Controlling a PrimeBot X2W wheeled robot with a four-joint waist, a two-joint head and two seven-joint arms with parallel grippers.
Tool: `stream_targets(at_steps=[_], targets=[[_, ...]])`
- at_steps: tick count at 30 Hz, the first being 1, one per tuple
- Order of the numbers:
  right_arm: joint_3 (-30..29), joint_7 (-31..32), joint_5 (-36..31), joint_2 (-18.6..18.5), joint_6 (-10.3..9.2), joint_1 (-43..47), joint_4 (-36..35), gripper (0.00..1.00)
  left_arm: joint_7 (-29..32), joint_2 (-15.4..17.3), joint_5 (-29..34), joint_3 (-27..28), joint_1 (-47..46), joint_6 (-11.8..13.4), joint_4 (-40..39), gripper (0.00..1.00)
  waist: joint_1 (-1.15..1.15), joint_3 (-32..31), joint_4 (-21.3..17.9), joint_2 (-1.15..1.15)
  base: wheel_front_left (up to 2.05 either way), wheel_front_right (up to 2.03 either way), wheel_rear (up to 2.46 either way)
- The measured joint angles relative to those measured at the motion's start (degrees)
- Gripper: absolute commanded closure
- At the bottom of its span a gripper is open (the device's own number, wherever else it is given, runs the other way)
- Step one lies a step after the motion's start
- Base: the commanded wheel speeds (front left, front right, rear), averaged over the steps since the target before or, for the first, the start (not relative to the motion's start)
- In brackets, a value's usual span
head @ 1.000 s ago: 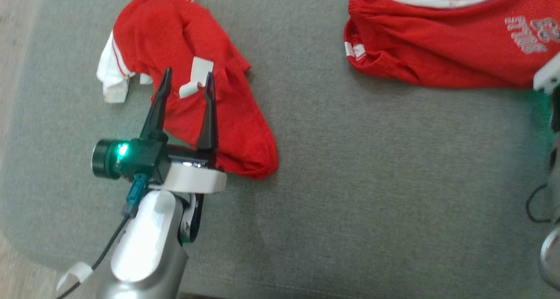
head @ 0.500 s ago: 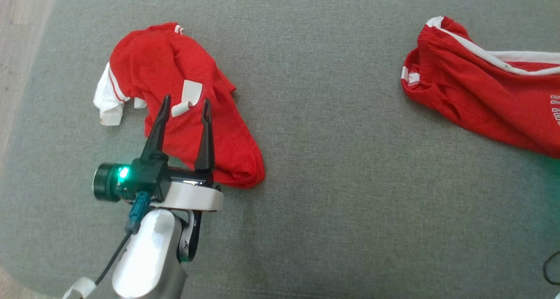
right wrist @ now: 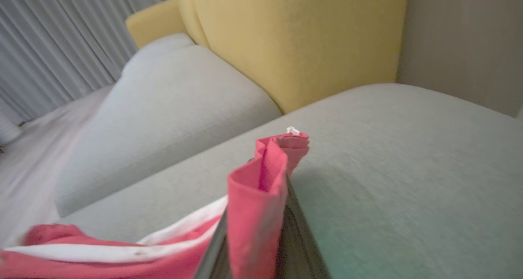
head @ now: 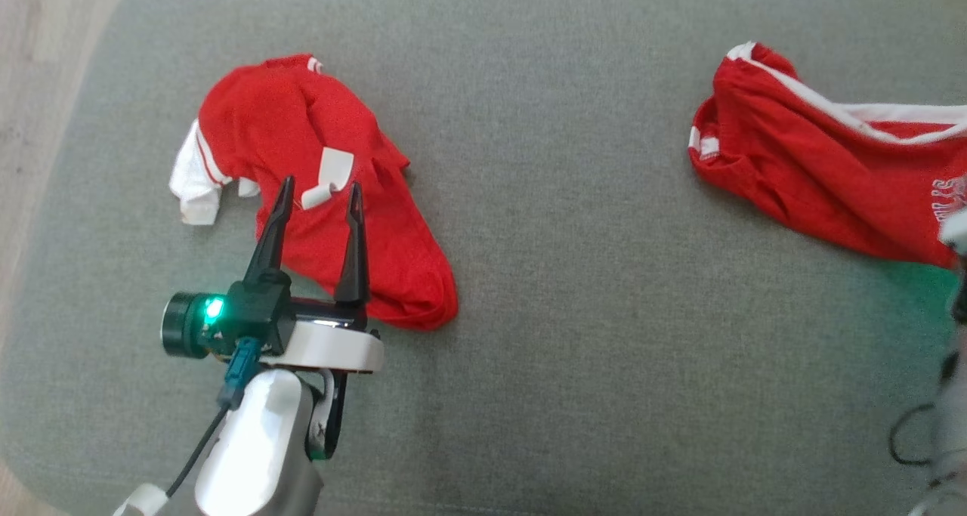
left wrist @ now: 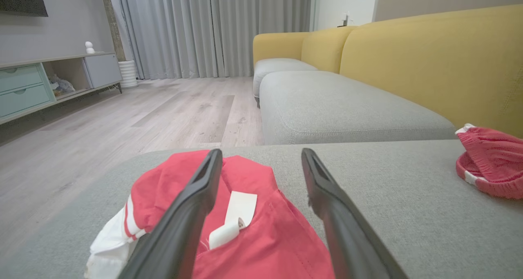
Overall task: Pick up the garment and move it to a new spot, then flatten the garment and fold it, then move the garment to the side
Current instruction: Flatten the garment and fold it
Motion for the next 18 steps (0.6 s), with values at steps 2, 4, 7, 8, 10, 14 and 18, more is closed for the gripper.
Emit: stream_targets(at_steps=[2, 4, 7, 8, 10, 14, 18], targets=[[3.34, -0.07, 3.05, 1.03, 0.01, 0.00, -1.94, 1.00, 0.00, -0.05, 0.00, 0.12, 0.04, 0.00, 0.20, 0.00, 0.00, -1.05, 0.08, 0.00, 0.00, 0.00, 0.00], [5.01, -0.15, 4.72, 1.59, 0.00, 0.00, -3.07, 1.00, 0.00, -0.07, 0.00, 0.14, 0.10, 0.00, 0.26, 0.00, -0.01, -1.59, 0.16, 0.00, 0.00, 0.00, 0.00], [10.70, -0.19, 9.31, 2.61, 0.00, 0.04, -6.62, 1.00, 0.00, -0.11, 0.00, 0.13, 0.56, 0.00, 0.46, 0.00, -0.01, -2.93, 0.75, 0.00, 0.00, 0.00, 0.00], [12.51, -0.18, 10.69, 2.94, 0.00, 0.08, -7.76, 1.00, 0.00, -0.14, 0.00, 0.14, 0.80, 0.00, 0.48, 0.00, -0.01, -3.24, 1.09, 0.00, 0.00, 0.00, 0.00], [15.72, 0.09, 13.35, 3.67, 0.00, 0.09, -9.36, 1.00, 0.00, -0.15, -0.09, 0.19, 1.42, 0.00, 0.51, 0.00, -0.01, -3.62, 1.85, 0.00, 0.00, 0.00, 0.00], [22.30, 0.19, 15.08, 4.31, 0.00, 0.21, -9.36, 1.00, 0.00, -0.16, -0.09, 0.22, 1.86, -0.01, 0.60, 0.00, -0.01, -3.64, 3.49, 0.00, 0.00, 0.00, 0.00], [27.85, 0.15, 15.80, 4.50, 0.00, 0.17, -6.14, 1.00, 0.00, -0.19, -0.08, 0.20, 1.86, -0.02, 0.67, 0.00, -0.01, -2.94, 5.19, 0.00, 0.00, 0.00, 0.00]])
